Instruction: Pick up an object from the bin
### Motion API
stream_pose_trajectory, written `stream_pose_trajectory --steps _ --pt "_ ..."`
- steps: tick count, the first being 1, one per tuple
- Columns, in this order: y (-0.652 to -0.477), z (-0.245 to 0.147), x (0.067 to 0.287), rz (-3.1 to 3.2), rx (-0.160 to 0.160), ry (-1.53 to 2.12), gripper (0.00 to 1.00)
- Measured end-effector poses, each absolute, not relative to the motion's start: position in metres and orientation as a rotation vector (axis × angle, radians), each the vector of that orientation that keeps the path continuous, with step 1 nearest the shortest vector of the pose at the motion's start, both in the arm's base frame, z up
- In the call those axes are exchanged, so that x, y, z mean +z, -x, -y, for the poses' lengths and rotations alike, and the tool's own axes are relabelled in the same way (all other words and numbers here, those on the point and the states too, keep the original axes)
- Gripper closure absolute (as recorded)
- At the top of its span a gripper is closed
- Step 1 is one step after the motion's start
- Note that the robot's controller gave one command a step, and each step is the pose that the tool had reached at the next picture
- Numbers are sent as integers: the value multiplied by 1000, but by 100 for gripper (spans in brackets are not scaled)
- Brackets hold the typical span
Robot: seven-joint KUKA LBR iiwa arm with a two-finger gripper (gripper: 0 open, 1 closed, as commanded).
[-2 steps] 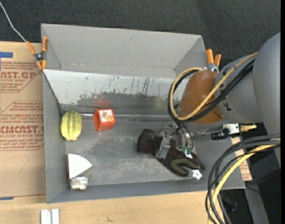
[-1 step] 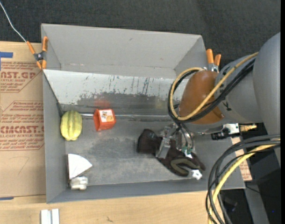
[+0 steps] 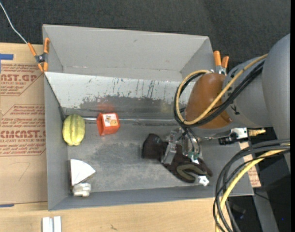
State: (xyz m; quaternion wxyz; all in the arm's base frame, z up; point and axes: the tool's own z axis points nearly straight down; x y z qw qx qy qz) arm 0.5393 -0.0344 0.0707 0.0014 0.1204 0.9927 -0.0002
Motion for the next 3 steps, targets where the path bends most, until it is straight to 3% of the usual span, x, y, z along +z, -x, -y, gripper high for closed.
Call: stream_pose_trajectory --steps 3 --pt "-539 34 71 -3116 -1 -378 100"
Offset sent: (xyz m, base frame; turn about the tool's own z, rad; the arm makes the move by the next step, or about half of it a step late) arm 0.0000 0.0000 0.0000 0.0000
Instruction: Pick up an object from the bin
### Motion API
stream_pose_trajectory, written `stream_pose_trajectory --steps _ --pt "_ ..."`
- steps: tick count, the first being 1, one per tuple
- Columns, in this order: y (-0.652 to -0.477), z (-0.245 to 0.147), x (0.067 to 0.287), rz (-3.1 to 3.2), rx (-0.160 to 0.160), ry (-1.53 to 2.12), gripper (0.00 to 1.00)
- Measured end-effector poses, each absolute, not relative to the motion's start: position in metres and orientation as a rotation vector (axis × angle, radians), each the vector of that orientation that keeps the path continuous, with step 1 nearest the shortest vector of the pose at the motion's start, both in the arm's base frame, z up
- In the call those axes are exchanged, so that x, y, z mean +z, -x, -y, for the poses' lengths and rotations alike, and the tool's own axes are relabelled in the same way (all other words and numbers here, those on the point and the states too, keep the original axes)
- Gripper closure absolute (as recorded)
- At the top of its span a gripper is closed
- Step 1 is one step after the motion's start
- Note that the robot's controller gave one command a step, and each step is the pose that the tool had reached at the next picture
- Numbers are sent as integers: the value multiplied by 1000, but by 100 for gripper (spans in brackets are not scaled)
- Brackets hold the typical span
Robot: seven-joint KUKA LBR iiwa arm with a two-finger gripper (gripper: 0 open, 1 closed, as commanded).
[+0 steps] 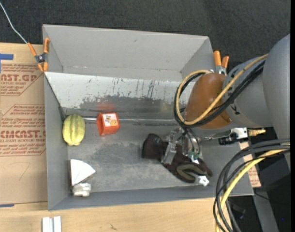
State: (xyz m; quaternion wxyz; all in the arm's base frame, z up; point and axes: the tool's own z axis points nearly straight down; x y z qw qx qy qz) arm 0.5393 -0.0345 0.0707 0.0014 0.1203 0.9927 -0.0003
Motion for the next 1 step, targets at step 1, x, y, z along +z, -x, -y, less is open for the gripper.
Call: stream_pose_trajectory --steps 1 --pt "-539 34 71 -3116 -1 -378 100"
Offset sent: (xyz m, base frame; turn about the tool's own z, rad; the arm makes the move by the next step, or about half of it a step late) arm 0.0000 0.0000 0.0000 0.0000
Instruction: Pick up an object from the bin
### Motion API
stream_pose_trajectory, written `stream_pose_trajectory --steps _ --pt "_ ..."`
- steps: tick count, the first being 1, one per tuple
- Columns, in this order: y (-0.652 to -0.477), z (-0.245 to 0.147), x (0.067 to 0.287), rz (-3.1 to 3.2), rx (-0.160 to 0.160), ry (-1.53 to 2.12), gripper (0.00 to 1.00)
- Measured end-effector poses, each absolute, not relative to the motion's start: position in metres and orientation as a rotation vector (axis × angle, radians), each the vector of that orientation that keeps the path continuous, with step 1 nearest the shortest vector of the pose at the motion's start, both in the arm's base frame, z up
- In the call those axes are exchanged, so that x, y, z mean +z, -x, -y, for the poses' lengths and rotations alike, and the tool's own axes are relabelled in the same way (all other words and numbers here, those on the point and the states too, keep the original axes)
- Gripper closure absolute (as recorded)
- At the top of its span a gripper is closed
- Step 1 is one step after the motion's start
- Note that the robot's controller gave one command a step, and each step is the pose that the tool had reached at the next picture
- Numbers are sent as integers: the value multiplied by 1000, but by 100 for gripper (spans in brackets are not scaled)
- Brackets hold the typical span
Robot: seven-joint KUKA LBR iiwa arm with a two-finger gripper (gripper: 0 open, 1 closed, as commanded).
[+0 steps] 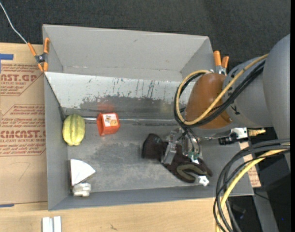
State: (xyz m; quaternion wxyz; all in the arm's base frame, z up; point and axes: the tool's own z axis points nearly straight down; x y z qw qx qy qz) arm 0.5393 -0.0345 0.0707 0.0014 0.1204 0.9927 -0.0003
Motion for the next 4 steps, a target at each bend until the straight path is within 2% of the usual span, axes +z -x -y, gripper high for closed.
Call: stream_pose_trajectory --steps 4 --pt "-539 35 71 -3116 -1 -378 100"
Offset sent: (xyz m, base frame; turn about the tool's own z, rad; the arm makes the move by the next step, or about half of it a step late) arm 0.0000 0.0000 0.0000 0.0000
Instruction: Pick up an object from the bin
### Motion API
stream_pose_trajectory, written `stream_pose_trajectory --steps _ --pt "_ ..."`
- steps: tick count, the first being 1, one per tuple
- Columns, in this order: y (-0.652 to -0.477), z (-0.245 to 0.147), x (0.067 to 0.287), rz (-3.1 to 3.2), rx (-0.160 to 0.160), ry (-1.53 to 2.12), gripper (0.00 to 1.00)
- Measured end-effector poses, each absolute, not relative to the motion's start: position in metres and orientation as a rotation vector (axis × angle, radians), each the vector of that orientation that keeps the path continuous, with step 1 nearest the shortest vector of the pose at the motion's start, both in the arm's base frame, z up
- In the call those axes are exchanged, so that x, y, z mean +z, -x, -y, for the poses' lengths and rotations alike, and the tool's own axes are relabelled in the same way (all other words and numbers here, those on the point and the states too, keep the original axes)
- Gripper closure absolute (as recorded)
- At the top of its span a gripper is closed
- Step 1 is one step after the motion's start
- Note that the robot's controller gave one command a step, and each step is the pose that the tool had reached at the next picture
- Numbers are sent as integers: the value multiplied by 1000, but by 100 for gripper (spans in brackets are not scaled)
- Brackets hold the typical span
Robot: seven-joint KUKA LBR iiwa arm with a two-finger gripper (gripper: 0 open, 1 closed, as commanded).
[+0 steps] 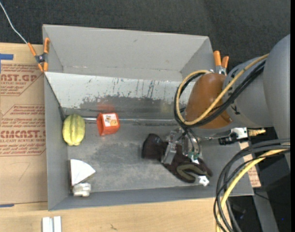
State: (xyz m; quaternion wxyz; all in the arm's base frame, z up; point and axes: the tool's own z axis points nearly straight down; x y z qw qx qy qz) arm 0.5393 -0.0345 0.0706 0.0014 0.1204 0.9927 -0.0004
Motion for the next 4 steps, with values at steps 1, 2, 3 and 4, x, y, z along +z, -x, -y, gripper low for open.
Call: stream_pose_trajectory --steps 1,2,3,4 --pt "-539 35 71 -3116 -1 -378 100" --pt "-539 35 71 -3116 -1 -378 100" --pt "-539 35 71 -3116 -1 -378 100" --pt "-539 35 71 -3116 -1 -378 100"
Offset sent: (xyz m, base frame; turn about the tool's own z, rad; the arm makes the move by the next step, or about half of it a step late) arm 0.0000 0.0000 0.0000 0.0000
